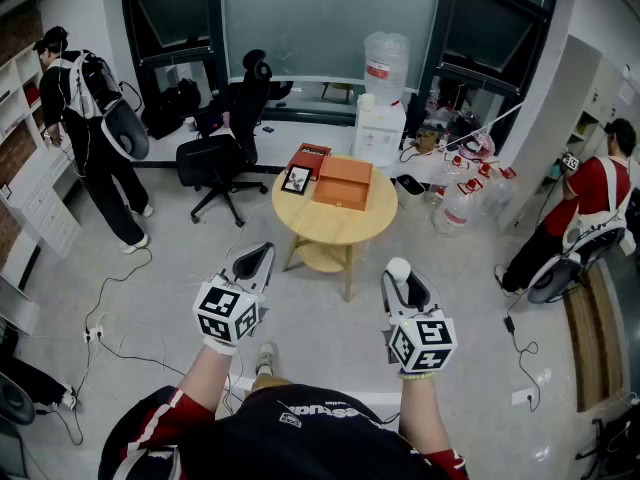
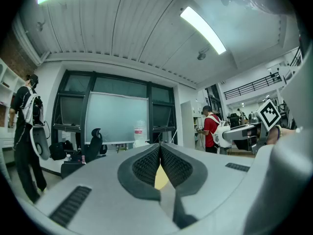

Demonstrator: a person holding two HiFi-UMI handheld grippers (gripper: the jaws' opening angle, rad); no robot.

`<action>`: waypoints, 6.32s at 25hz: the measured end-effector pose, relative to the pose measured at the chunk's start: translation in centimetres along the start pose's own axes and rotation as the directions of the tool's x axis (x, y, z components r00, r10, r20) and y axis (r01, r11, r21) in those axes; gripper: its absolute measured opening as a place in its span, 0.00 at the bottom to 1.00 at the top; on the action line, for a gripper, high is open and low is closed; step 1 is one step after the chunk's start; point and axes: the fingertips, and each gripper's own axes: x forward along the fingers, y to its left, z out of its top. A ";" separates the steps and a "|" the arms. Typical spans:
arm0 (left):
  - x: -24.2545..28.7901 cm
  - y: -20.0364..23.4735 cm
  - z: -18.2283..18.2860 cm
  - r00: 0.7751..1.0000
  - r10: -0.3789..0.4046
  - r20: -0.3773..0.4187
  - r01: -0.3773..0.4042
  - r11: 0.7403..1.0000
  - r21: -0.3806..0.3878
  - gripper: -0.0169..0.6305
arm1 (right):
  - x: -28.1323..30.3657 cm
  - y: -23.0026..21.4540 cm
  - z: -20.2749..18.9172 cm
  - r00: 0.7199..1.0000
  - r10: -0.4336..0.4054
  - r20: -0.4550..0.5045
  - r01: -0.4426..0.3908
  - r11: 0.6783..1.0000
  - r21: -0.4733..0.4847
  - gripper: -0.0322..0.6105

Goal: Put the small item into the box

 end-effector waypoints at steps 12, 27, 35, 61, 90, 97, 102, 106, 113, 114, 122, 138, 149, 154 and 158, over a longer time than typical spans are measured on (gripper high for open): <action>-0.6 -1.2 -0.4 1.000 -0.010 -0.002 0.010 1.000 -0.013 0.05 | -1.1 0.0 -0.4 1.000 -0.003 -0.006 0.003 1.000 0.000 0.33; -1.0 -1.8 -1.4 1.000 -0.031 0.004 0.031 0.998 -0.045 0.05 | -2.5 0.1 -2.0 0.999 -0.028 -0.027 0.028 1.000 -0.012 0.33; -0.3 -2.7 -0.9 0.999 -0.041 0.019 0.042 0.998 -0.047 0.05 | -3.0 -1.3 -1.3 0.999 -0.048 -0.012 0.048 0.999 -0.019 0.33; -0.1 -4.1 -0.5 0.998 -0.059 -0.004 0.059 0.995 -0.080 0.05 | -3.9 -1.5 -1.8 0.999 0.035 0.000 -0.035 0.999 0.038 0.33; 2.0 -5.0 -1.9 0.996 -0.081 -0.047 0.078 0.995 -0.056 0.05 | -4.6 -3.7 -4.0 1.000 -0.014 -0.007 0.015 0.995 0.096 0.33; 2.7 -4.6 -2.1 0.996 -0.073 -0.048 0.070 0.996 -0.060 0.05 | -4.4 -4.7 -3.9 1.000 -0.019 -0.016 0.020 0.996 0.092 0.33; 3.1 -3.7 -2.3 0.997 -0.063 -0.047 0.060 0.996 -0.067 0.05 | -3.4 -4.7 -4.0 1.000 -0.010 -0.022 0.013 0.996 0.093 0.33; 4.0 -3.4 -2.0 0.997 -0.065 -0.037 0.062 0.996 -0.071 0.05 | -2.6 -4.8 -3.8 1.000 -0.003 -0.026 0.005 0.996 0.088 0.33; 6.5 -2.8 -1.4 0.996 -0.087 -0.027 0.085 0.994 -0.075 0.05 | -0.4 -5.6 -3.0 0.999 -0.002 -0.037 0.005 0.997 0.082 0.33; 6.9 -2.7 -1.3 0.996 -0.089 -0.025 0.087 0.993 -0.076 0.05 | -0.1 -5.8 -2.9 0.999 -0.002 -0.039 0.005 0.997 0.080 0.33; 10.2 -1.7 -1.9 0.994 -0.102 -0.029 0.099 0.990 -0.096 0.05 | 2.4 -7.9 -2.9 0.998 -0.019 -0.060 0.024 0.997 0.077 0.34; 20.7 5.6 -1.3 0.990 -0.138 -0.030 0.134 0.985 -0.109 0.05 | 13.5 -11.0 0.4 0.995 -0.054 -0.083 0.059 0.996 0.063 0.34; 26.9 13.7 -0.9 0.987 -0.157 -0.031 0.152 0.981 -0.123 0.05 | 23.6 -10.1 2.8 0.993 -0.050 -0.110 0.055 0.998 0.039 0.33; 29.9 16.9 -1.5 0.984 -0.176 -0.033 0.170 0.977 -0.128 0.05 | 27.8 -10.0 2.7 0.990 -0.063 -0.128 0.069 0.997 0.036 0.34; 32.2 19.1 -1.5 0.982 -0.187 -0.032 0.181 0.974 -0.134 0.05 | 31.2 -10.0 3.1 0.989 -0.061 -0.135 0.065 0.997 0.031 0.34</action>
